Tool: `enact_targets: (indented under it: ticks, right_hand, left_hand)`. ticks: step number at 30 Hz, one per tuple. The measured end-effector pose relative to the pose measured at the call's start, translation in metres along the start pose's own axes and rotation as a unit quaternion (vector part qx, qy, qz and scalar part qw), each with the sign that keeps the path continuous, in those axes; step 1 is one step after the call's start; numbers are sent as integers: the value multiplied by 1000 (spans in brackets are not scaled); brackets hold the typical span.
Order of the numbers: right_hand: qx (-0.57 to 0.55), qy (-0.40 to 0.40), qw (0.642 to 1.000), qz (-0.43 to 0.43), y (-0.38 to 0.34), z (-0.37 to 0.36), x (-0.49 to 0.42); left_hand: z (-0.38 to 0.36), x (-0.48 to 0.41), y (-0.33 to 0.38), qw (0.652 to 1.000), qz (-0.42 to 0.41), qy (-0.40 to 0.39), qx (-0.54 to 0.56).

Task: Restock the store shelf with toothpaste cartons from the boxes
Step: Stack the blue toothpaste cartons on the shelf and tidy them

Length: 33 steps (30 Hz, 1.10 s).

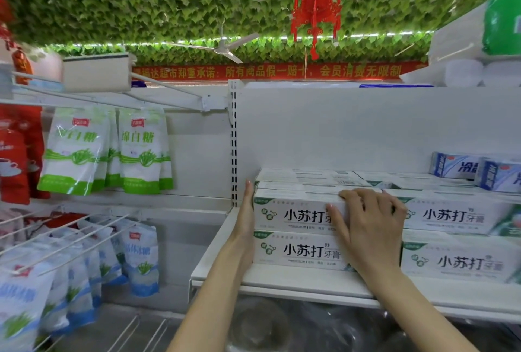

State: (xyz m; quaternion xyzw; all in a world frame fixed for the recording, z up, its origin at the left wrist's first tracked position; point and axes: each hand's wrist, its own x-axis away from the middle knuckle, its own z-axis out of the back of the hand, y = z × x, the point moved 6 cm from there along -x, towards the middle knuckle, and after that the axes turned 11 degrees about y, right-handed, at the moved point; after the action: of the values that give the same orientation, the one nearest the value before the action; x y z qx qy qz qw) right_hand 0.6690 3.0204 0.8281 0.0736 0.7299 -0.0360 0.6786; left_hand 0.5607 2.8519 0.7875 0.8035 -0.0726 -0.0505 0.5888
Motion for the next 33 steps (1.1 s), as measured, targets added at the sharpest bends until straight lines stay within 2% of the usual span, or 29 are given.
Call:
enact_targets:
  ticks: [5, 17, 22, 25, 33]
  right_hand:
    - [0, 11, 1000, -2, 0, 1, 0]
    - [-7, 10, 1000, -2, 1, 0, 1]
    - [1, 12, 1000, 5, 1, 0, 0]
    - [1, 13, 1000, 1, 1, 0, 1]
    - [-6, 7, 1000, -2, 1, 0, 1]
  left_hand:
    - [2, -11, -6, 999, 25, -22, -5]
    - [4, -34, -12, 998, 38, 0, 57]
    - [-5, -42, -6, 997, 54, -52, 33]
    - [-4, -46, -2, 998, 32, -33, 34]
    - [0, -46, -8, 996, 54, -41, 49]
